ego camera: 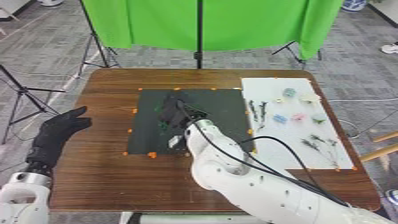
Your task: Arrange flowers
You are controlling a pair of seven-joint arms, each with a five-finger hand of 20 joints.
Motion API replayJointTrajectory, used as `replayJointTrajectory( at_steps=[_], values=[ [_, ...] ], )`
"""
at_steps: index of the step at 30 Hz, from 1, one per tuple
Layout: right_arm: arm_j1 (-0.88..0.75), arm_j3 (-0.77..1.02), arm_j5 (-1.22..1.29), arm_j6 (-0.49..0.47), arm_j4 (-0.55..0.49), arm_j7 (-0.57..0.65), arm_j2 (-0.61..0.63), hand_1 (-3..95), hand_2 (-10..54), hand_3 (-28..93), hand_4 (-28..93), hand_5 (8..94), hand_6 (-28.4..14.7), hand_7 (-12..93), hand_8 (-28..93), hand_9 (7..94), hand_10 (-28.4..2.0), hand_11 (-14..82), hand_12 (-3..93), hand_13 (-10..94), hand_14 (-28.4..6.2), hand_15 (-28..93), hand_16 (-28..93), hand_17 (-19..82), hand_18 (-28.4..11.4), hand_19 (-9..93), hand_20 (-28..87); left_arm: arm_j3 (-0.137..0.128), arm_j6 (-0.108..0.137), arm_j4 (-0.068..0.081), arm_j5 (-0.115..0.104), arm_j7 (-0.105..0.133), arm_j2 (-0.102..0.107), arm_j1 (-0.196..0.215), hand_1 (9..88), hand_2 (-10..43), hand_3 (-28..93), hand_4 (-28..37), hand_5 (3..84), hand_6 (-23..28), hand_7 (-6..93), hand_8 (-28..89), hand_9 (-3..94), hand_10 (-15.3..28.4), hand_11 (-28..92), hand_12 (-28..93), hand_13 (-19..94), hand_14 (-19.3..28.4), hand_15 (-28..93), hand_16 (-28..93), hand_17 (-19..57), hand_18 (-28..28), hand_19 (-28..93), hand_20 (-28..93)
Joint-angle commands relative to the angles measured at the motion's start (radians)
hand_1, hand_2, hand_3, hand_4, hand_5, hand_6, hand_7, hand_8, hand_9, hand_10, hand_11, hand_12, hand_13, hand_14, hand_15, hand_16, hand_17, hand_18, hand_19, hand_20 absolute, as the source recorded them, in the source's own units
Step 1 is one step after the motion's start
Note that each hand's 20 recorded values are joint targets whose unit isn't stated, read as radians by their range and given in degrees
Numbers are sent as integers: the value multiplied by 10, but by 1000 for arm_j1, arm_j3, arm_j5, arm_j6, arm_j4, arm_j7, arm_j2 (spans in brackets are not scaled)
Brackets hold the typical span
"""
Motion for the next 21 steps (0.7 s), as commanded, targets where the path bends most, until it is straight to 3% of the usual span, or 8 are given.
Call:
replayJointTrajectory(
  at_steps=[1,13,21],
  values=[
    [-54,16,15,58,57,-30,-69,513,-95,580,134,845,-25,345,232,937,-105,474,231,937,12,729,218,732,-125,932,570,40,-23,14,14,-13,-23,-18,226,21,676,-266,458,56,87,-50,470,146,191,137,363,193,178,28,55,152,86,183],
    [-111,48,-18,114,135,-66,-135,517,-95,590,90,827,-27,358,210,937,-105,448,222,937,9,698,214,728,-114,932,524,72,-31,23,23,-1,-37,-40,226,18,674,-260,455,55,85,-49,468,145,188,139,360,192,176,30,53,152,84,183],
    [-115,50,-44,114,162,-87,-135,489,-95,574,51,826,-29,360,196,937,-108,438,215,937,3,688,214,726,-114,932,505,68,-34,23,29,3,-38,-45,226,6,675,-252,451,55,83,-48,464,145,188,140,358,190,174,31,50,154,87,184]
  ],
)
